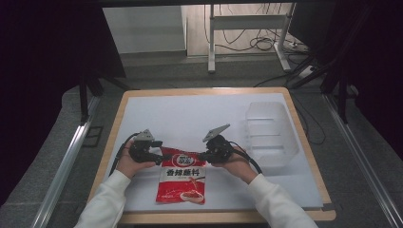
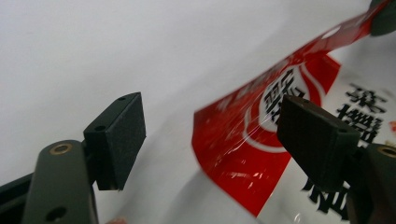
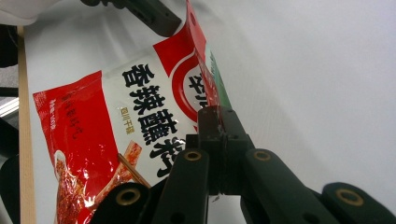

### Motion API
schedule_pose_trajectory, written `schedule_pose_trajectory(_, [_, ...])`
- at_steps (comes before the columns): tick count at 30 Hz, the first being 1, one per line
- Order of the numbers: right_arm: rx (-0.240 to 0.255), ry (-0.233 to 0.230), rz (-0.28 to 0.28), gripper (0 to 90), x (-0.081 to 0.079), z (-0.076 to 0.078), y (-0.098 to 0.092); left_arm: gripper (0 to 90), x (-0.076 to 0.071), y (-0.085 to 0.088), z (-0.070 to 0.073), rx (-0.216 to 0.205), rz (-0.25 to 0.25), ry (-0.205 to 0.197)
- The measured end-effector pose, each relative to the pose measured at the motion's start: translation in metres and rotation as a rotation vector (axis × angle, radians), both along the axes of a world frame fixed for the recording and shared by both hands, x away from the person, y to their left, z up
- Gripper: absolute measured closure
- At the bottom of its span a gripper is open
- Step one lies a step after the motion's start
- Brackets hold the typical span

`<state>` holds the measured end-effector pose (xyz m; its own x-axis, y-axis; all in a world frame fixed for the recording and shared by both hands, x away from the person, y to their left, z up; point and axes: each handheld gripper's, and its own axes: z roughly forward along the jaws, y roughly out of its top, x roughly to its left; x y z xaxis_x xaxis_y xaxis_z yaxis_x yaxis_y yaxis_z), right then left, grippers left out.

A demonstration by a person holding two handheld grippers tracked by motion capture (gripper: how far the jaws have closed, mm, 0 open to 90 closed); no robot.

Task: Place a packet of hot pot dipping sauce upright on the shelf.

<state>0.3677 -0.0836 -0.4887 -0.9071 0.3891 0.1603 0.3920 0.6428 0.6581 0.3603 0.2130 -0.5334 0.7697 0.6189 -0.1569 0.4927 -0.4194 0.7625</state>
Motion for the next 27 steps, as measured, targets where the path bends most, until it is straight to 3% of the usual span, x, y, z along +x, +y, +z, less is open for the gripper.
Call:
schedule_pose_trajectory(2, [0.000,-0.004,0.002,89.1,0.000,0.000,0.000,30.0,-0.001,-0.002,0.000,0.001,-0.007,-0.006])
schedule_pose_trajectory(3, [0.001,-0.005,0.001,89.1,-0.001,0.000,0.000,37.3,-0.006,-0.005,0.003,0.018,-0.011,-0.048])
schedule_pose_trajectory(4, [0.001,-0.005,0.001,89.1,-0.001,0.000,0.000,44.2,-0.006,-0.005,0.003,0.018,-0.011,-0.048])
schedule_pose_trajectory(5, [0.001,-0.004,0.001,89.1,-0.001,0.000,-0.001,44.2,-0.009,-0.007,0.005,0.023,-0.021,-0.064])
schedule_pose_trajectory(7, [-0.005,-0.005,0.000,88.9,-0.001,0.000,-0.001,55.5,-0.015,-0.010,0.009,0.065,-0.015,-0.119])
schedule_pose_trajectory(11, [-0.002,-0.003,-0.012,88.7,0.000,-0.001,-0.003,72.3,-0.020,-0.007,0.010,0.062,-0.021,-0.145])
schedule_pose_trajectory(13, [-0.002,-0.004,-0.012,88.6,0.000,-0.001,-0.003,76.2,-0.023,-0.005,0.010,0.069,-0.037,-0.152])
schedule_pose_trajectory(14, [-0.003,-0.007,-0.011,88.4,0.000,-0.002,-0.002,83.0,-0.025,-0.005,0.010,0.082,-0.045,-0.163])
schedule_pose_trajectory(17, [-0.008,-0.010,-0.007,87.3,-0.001,-0.002,-0.001,88.6,-0.031,-0.005,0.014,0.091,-0.063,-0.190])
schedule_pose_trajectory(24, [-0.020,-0.015,-0.007,83.5,-0.002,-0.003,0.000,89.7,-0.039,-0.001,0.016,0.099,-0.099,-0.208])
schedule_pose_trajectory(26, [-0.020,-0.025,-0.006,79.2,-0.002,-0.003,0.000,89.8,-0.040,0.000,0.016,0.099,-0.098,-0.213])
schedule_pose_trajectory(27, [-0.036,-0.041,-0.010,67.5,-0.003,-0.003,0.001,89.8,-0.040,0.000,0.015,0.098,-0.101,-0.213])
